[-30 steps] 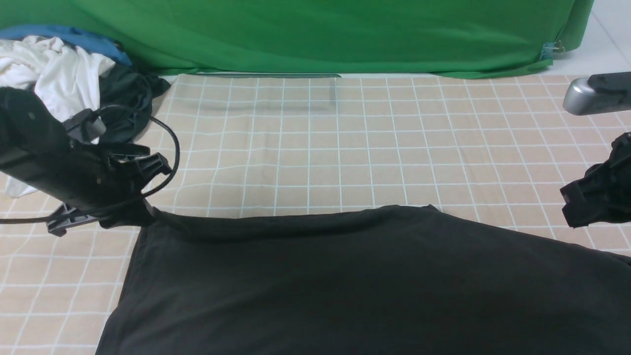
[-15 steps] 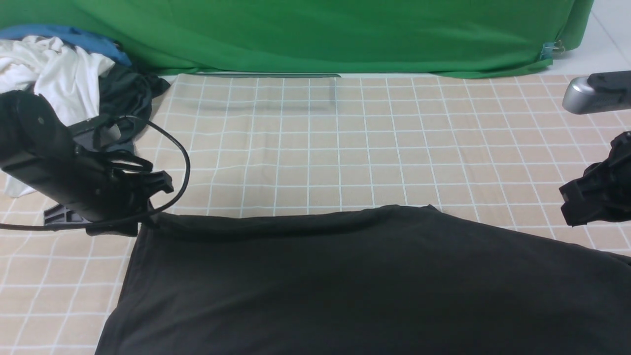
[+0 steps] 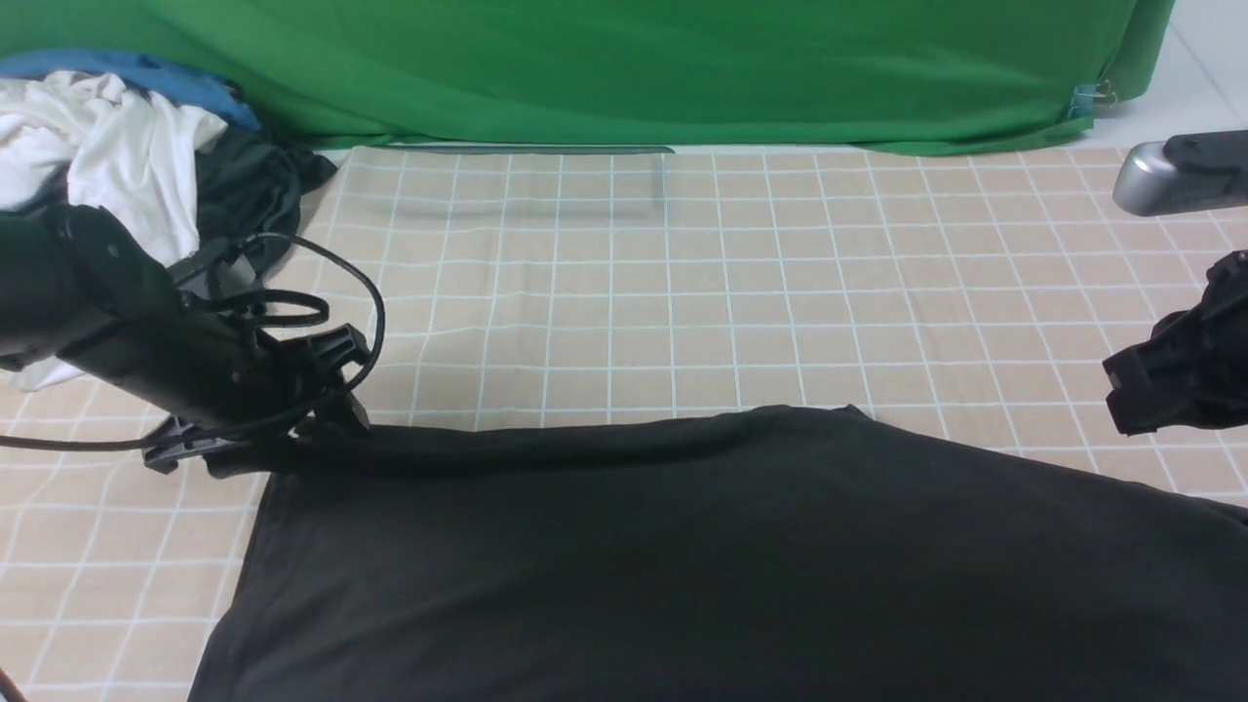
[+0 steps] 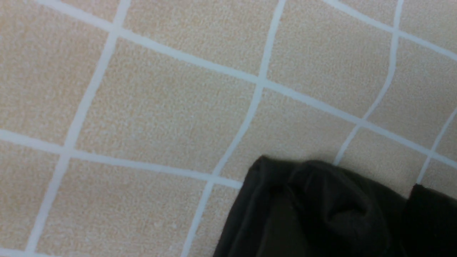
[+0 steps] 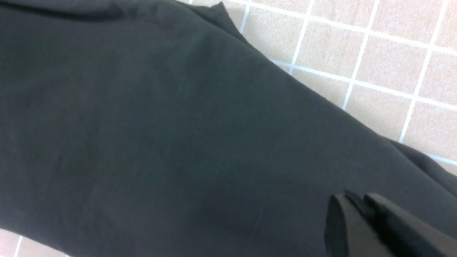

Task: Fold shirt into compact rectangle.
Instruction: 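Pull the folded dark garment lengthwise by its ends to straighten it flat on the table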

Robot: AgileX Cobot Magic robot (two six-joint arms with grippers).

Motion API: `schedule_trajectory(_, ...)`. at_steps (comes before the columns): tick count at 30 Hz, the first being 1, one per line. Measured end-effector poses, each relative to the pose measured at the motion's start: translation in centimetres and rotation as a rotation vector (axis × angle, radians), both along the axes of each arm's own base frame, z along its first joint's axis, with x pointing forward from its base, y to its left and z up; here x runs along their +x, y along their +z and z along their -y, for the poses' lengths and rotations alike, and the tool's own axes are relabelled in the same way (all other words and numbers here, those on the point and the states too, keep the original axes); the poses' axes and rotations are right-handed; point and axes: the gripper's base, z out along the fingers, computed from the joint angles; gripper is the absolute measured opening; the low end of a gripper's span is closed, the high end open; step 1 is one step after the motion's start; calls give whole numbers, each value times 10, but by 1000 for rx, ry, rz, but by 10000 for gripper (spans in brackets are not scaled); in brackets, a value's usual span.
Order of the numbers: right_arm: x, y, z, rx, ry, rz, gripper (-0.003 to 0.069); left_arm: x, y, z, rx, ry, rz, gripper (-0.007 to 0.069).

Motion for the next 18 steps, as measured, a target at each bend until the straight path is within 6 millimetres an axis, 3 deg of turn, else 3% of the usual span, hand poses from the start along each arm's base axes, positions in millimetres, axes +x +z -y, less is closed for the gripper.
schedule_trajectory(3,0,0,0,0,0,1,91,-1,3,0,-10,14,-1,122)
schedule_trajectory(5,0,0,0,0,0,1,91,-4,12,1,-16,30,1,43)
schedule_trajectory(11,0,0,0,0,0,3,91,-17,34,-4,7,115,-70,29)
schedule_trajectory(18,2,1,0,0,-2,20,91,-9,51,-13,81,180,-95,29)
